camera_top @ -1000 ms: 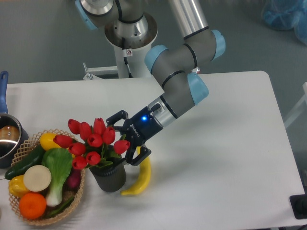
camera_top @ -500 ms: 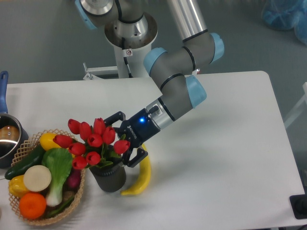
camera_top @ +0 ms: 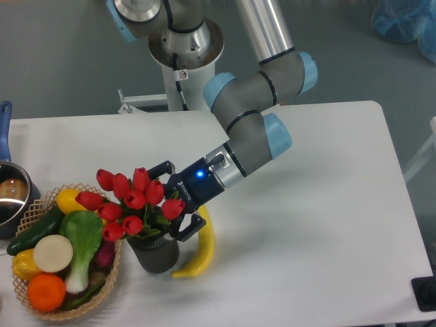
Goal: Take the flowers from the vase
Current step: 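Position the gripper fingers around the tulip stems below the blooms, then close the gripper on the tulip stems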
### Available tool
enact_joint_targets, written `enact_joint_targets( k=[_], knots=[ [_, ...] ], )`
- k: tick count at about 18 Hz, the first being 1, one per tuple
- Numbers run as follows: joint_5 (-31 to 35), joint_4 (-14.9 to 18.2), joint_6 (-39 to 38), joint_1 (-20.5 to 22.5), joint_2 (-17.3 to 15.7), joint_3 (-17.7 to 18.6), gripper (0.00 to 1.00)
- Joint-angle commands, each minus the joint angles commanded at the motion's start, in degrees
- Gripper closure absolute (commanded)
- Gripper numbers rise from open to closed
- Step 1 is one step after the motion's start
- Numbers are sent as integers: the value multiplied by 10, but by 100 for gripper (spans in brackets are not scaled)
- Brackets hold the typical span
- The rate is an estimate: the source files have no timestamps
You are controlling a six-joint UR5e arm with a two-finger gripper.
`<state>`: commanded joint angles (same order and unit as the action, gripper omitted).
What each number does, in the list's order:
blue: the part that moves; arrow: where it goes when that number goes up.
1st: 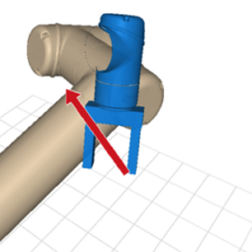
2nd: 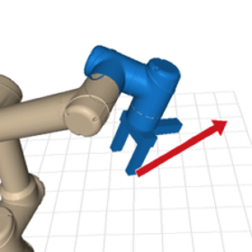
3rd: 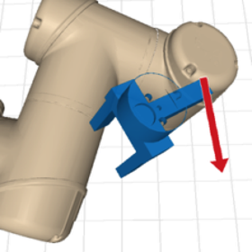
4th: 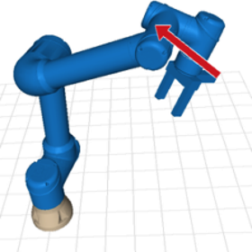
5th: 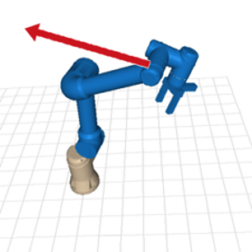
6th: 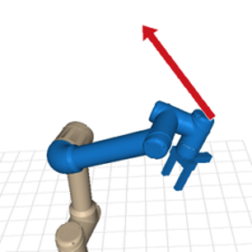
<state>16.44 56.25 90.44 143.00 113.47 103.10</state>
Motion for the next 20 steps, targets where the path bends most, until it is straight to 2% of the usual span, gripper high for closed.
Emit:
enact_joint_targets(
  k=[6,14,16,20],
  knots=[
    [-16,0,3,1,1,3,0],
    [-22,0,5,4,0,7,29],
    [-23,-1,5,6,-1,10,30],
    [-25,-1,5,7,-2,10,39]
  ],
)
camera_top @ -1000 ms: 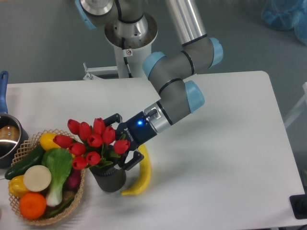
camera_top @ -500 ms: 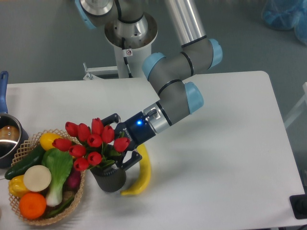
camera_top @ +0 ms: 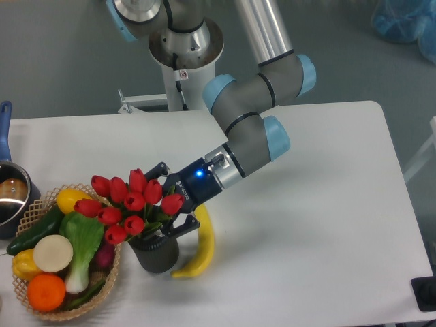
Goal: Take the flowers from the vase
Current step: 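Close the gripper on the tulip stems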
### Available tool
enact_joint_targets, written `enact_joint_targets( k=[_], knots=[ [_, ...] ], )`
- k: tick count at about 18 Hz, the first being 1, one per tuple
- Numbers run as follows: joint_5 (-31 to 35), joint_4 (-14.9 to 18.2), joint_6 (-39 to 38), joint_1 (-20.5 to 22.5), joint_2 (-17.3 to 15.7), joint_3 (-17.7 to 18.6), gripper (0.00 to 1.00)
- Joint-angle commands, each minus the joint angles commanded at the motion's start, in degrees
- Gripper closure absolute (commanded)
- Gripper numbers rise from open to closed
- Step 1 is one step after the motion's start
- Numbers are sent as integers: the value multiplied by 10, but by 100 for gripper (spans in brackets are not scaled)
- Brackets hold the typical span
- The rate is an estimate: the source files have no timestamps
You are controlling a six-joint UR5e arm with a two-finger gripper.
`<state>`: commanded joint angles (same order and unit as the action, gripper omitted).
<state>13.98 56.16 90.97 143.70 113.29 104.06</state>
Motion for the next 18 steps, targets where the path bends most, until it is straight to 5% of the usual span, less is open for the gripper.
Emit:
enact_joint_targets(
  k=[18],
  knots=[
    [-25,0,-4,6,-3,7,52]
  ],
)
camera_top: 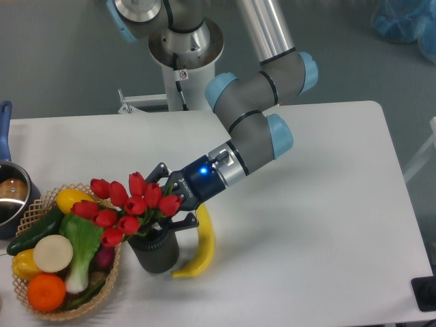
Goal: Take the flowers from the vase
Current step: 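Close the gripper on the tulip stems, then lift the gripped tulips up out of the black vase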
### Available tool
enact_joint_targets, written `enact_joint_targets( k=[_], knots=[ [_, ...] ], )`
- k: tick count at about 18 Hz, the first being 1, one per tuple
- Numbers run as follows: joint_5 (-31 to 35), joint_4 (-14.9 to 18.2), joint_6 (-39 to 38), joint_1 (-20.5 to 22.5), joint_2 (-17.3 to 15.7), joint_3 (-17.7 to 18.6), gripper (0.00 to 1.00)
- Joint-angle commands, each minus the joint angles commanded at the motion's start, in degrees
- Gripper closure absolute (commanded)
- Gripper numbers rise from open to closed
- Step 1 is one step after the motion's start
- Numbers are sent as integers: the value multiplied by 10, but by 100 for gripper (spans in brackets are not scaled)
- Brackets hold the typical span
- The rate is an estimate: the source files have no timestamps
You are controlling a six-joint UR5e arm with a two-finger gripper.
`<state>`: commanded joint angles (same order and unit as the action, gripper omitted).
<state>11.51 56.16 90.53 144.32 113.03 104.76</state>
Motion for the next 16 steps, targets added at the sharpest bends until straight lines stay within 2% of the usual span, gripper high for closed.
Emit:
enact_joint_targets(
  k=[12,16],
  knots=[
    [-22,0,-1,3,-4,-3,53],
    [-56,1,-4,9,-12,-3,53]
  ],
)
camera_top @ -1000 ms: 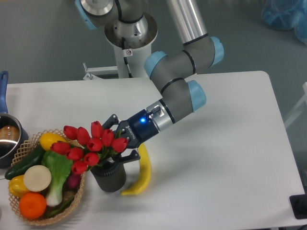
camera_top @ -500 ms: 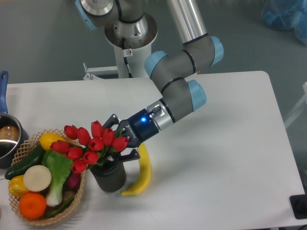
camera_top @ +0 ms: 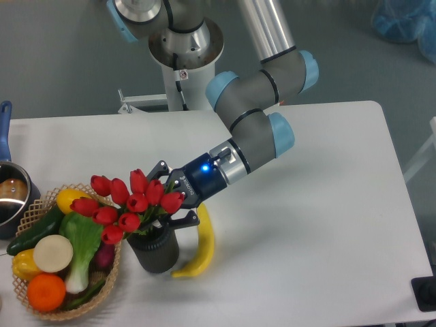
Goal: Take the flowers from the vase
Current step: 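Lift the gripped tulips up out of the black vase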
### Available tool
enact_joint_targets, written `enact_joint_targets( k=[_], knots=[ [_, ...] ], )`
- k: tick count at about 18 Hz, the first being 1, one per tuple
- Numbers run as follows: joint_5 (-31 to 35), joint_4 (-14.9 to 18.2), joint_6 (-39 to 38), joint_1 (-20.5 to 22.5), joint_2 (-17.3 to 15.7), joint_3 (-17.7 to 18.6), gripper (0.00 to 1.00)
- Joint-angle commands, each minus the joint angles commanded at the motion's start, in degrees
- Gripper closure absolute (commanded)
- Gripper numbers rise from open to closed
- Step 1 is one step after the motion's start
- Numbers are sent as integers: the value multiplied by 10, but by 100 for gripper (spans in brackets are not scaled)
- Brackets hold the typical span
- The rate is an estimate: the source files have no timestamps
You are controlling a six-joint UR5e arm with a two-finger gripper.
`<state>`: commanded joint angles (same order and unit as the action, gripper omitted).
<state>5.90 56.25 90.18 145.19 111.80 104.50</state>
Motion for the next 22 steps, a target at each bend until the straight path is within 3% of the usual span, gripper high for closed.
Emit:
enact_joint_targets(
  k=[22],
  knots=[
    [-67,1,-18,3,-37,0,53]
  ],
)
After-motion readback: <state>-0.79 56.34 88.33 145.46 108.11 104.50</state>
